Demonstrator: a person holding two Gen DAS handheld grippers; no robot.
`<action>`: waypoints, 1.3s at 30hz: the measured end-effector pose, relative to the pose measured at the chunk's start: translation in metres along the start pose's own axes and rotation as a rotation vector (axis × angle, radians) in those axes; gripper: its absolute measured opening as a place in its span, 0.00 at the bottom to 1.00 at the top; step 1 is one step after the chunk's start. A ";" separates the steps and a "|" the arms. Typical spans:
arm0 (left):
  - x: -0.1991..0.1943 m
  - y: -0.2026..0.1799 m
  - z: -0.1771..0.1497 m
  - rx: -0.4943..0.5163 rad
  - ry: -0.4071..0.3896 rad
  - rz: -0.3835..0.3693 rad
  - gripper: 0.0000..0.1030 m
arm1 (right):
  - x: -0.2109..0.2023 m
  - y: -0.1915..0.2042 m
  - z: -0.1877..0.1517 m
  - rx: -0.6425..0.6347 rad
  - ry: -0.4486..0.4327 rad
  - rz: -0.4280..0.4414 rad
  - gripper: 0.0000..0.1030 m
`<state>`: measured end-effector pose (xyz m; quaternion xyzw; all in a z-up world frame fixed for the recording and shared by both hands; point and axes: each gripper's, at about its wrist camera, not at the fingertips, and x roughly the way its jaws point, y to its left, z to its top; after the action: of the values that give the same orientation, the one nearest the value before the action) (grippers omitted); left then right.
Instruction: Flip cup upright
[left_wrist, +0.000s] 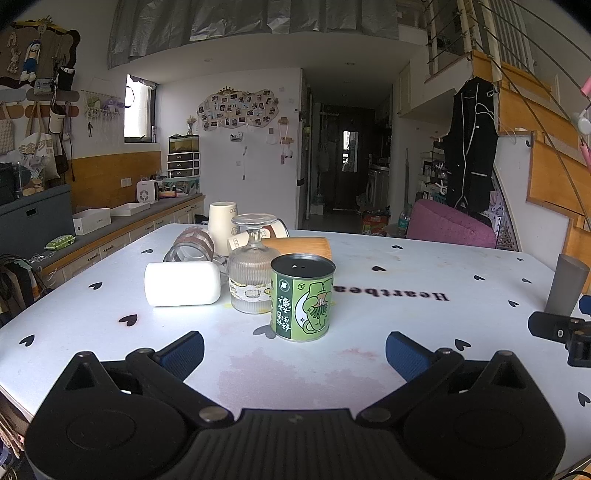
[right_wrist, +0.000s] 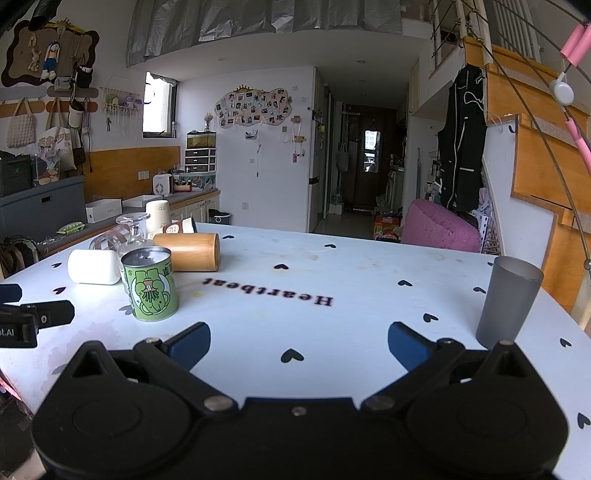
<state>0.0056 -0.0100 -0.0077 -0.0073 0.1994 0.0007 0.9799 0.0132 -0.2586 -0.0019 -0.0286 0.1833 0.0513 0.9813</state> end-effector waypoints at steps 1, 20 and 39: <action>-0.001 0.002 0.001 0.000 0.000 0.000 1.00 | 0.000 -0.001 0.000 0.000 0.000 0.000 1.00; 0.030 -0.003 0.029 -0.034 -0.035 -0.059 1.00 | -0.009 -0.001 -0.005 0.010 -0.026 0.027 1.00; 0.155 -0.008 0.041 0.014 0.149 0.026 0.79 | -0.012 -0.016 -0.008 0.051 -0.016 0.049 1.00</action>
<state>0.1644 -0.0180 -0.0309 0.0023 0.2717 0.0114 0.9623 0.0012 -0.2763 -0.0045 0.0012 0.1774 0.0711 0.9816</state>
